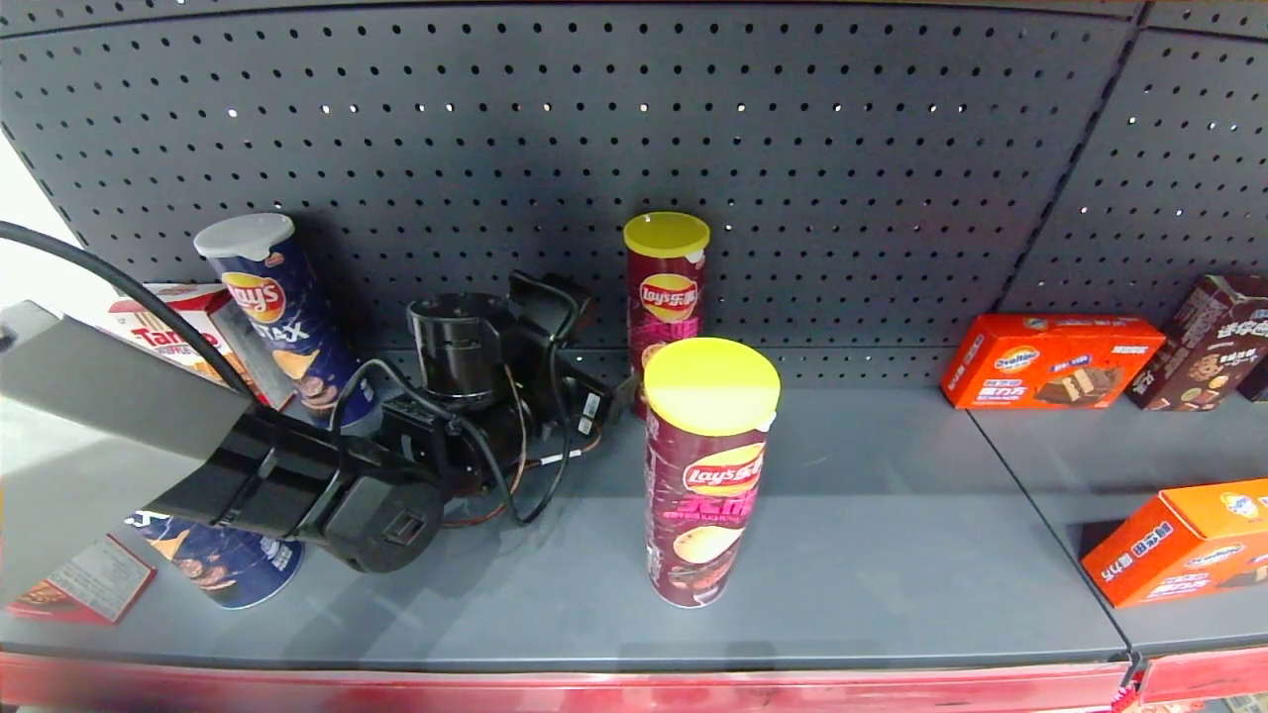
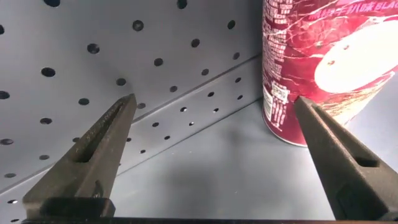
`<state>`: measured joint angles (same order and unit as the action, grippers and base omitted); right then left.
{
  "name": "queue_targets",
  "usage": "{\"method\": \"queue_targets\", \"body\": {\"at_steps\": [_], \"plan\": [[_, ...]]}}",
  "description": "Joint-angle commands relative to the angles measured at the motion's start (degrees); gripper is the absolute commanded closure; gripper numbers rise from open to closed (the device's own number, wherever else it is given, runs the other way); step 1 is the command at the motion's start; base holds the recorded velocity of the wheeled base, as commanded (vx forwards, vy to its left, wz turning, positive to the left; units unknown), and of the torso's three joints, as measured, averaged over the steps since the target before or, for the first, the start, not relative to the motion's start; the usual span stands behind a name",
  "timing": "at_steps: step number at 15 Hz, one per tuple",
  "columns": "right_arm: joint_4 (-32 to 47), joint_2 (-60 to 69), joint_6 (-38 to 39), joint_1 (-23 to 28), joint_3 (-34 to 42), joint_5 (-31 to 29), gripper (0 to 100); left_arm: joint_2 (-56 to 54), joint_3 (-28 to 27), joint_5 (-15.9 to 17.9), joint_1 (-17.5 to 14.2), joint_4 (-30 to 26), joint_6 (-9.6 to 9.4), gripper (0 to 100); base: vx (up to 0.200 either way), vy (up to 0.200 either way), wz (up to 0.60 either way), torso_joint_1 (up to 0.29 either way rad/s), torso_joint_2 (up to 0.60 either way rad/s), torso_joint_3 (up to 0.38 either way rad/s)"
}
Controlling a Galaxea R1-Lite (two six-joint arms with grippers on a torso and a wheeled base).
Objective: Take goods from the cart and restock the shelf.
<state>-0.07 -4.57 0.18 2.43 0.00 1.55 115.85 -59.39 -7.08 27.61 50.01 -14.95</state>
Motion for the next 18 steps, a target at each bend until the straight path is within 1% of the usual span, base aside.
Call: {"method": "queue_targets", "body": {"at_steps": [1,4,5,6,7,8,9,10,11,12,13,14,15,16,17,18], "plan": [[-0.01,-0.09,-0.01,0.04,0.0,0.03,0,-1.77,0.77,0.05,-0.1,0.09,-0.08,0,0.0,0.0,0.0,0.0,0.0,0.0],[-0.01,-0.09,-0.01,0.04,0.0,0.03,0,-10.82,5.69,-0.04,0.51,0.27,0.36,0,0.0,0.0,0.0,0.0,0.0,0.0],[-0.01,-0.09,-0.01,0.04,0.0,0.03,0,-13.45,7.45,-0.12,1.39,0.27,0.44,0,0.0,0.0,0.0,0.0,0.0,0.0],[-0.01,-0.09,-0.01,0.04,0.0,0.03,0,-16.53,9.47,-0.12,2.71,0.27,1.15,0,0.0,0.0,0.0,0.0,0.0,0.0],[-0.01,-0.09,-0.01,0.04,0.0,0.03,0,-23.47,14.04,-1.62,6.49,0.27,5.63,0,0.0,0.0,0.0,0.0,0.0,0.0],[-0.01,-0.09,-0.01,0.04,0.0,0.03,0,-27.25,16.5,-2.76,8.34,0.36,7.56,0,0.0,0.0,0.0,0.0,0.0,0.0],[-0.01,-0.09,-0.01,0.04,0.0,0.03,0,-29.71,18.61,-3.02,9.04,0.44,8.18,0,0.0,0.0,0.0,0.0,0.0,0.0],[-0.01,-0.09,-0.01,0.04,0.0,0.03,0,-37.1,27.14,-2.67,10.01,0.79,8.09,0,0.0,0.0,0.0,0.0,0.0,0.0],[-0.01,-0.09,-0.01,0.04,0.0,0.03,0,-42.28,34.08,-3.11,11.5,0.79,7.65,0,0.0,0.0,0.0,0.0,0.0,0.0],[-0.01,-0.09,-0.01,0.04,0.0,0.03,0,-48.44,42.52,-2.85,14.84,0.88,7.83,0,0.0,0.0,0.0,0.0,0.0,0.0],[-0.01,-0.09,-0.01,0.04,0.0,0.03,0,-54.32,48.32,-2.94,19.15,0.18,8.0,0,0.0,0.0,0.0,0.0,0.0,0.0],[-0.01,-0.09,-0.01,0.04,0.0,0.03,0,-57.66,51.13,-3.02,20.99,-0.08,8.0,0,0.0,0.0,0.0,0.0,0.0,0.0],[-0.01,-0.09,-0.01,0.04,0.0,0.03,0,-61.44,53.5,-2.94,21.43,-0.7,8.0,0,0.0,0.0,0.0,0.0,0.0,0.0],[-0.01,-0.09,-0.01,0.04,0.0,0.03,0,-71.55,53.86,-2.59,16.77,-11.07,7.47,0,0.0,0.0,0.0,0.0,0.0,0.0],[-0.01,-0.09,-0.01,0.04,0.0,0.03,0,-81.22,53.42,-2.5,14.14,-22.23,6.6,0,0.0,0.0,0.0,0.0,0.0,0.0],[-0.01,-0.09,-0.01,0.04,0.0,0.03,0,-87.46,53.68,-2.67,13.08,-30.67,5.54,0,0.0,0.0,0.0,0.0,0.0,0.0]]}}
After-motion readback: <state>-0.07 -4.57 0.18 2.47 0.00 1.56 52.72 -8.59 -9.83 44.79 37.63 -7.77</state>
